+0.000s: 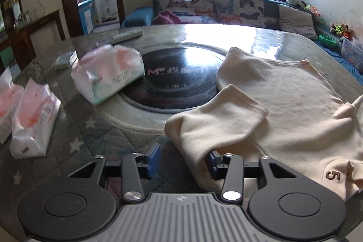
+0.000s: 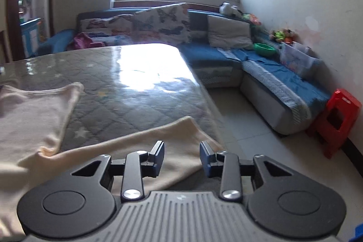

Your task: Fold clothes

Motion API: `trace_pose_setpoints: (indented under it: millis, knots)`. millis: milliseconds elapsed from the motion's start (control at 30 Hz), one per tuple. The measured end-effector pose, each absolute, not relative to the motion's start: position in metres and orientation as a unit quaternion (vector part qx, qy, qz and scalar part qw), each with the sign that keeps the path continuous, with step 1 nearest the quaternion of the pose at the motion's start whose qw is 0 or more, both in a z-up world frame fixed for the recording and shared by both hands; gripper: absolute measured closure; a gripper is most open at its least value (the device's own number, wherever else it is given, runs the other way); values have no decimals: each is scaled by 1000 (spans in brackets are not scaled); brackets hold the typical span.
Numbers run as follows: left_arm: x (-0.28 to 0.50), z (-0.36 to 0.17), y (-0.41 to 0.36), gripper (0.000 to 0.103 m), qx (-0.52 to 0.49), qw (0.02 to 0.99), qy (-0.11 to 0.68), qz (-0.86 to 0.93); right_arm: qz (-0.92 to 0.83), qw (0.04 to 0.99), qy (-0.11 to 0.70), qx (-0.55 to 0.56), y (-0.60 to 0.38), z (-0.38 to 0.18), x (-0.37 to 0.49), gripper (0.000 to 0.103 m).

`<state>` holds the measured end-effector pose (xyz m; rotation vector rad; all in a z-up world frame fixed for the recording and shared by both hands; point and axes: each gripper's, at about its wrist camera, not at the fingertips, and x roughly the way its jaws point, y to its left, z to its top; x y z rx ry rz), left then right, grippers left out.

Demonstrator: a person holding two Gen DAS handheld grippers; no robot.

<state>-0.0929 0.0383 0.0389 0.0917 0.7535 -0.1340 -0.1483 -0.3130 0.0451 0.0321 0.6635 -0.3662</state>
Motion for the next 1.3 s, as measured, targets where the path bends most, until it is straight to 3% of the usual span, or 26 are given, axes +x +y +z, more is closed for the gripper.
trace_pose_setpoints:
  millis: [200,467,800,867,933,1300]
  knots:
    - [-91,51,17,41,90,934,336,-81,-115,931,345,12,-278,31,-125,67]
    - [-81,48,-24,42,142,924,323,-148,-97,929,358,20,-265,17,-117,61]
    - [-54,13,-58,71,181,912,330,-162,-97,928,358,29,-268,16,-117,57]
    - [-52,13,-53,90,173,914,330,-158,-96,928,359,33,-269,16,-117,57]
    - [-50,19,-40,96,145,920,330,-154,-96,927,360,36,-271,16,-117,57]
    - [-69,69,101,100,-42,958,281,-21,-94,927,362,29,-269,19,-114,56]
